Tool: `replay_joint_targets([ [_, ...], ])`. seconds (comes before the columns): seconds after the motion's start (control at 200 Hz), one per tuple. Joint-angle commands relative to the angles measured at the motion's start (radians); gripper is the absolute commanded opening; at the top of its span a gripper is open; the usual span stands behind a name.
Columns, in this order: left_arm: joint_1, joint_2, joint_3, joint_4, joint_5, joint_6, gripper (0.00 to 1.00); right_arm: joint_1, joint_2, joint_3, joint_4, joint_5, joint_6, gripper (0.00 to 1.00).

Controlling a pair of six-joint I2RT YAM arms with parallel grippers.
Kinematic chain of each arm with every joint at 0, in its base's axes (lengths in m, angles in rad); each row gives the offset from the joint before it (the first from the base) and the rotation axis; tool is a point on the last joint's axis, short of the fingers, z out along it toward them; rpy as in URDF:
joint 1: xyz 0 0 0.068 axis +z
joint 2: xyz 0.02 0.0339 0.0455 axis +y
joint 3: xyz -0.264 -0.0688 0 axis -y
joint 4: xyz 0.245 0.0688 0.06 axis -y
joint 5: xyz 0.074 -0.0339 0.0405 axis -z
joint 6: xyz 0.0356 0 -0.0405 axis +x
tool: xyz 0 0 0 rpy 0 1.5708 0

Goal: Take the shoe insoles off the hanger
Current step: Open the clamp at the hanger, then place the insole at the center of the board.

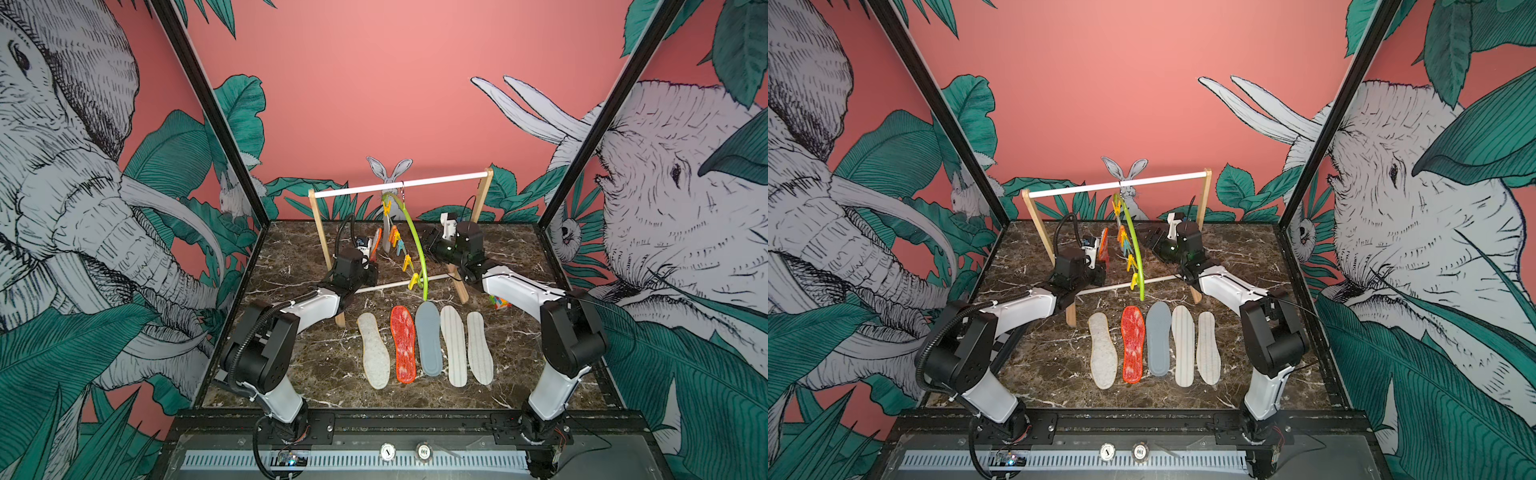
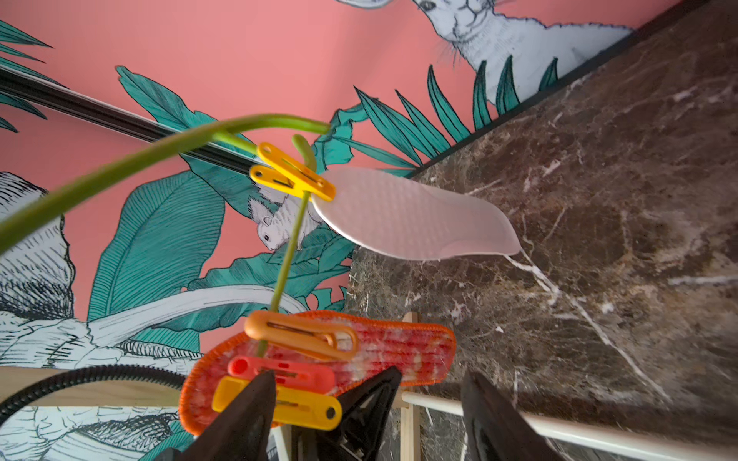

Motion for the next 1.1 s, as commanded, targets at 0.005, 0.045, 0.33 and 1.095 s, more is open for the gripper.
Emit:
replay_joint_targets([
  [0.005, 0.005, -0.063, -0.014, -0.068, 0.094, -0.026, 0.00, -0.018, -0.051, -0.043, 0.079, -0.024, -0.010, 0.73],
  [0.045, 0.005, -0.069, -0.014, -0.085, 0.112, -0.027, 0.00, -0.022, -0.058, -0.060, 0.088, -0.032, -0.011, 0.73],
  [0.33, 0.020, -0.163, -0.053, -0.163, 0.218, -0.016, 0.00, -0.031, -0.140, -0.172, 0.079, -0.062, -0.064, 0.72],
  [1.095, 0.037, -0.535, -0.141, -0.445, 0.552, 0.042, 0.00, -0.066, -0.479, -0.690, 0.382, -0.332, -0.183, 0.75],
])
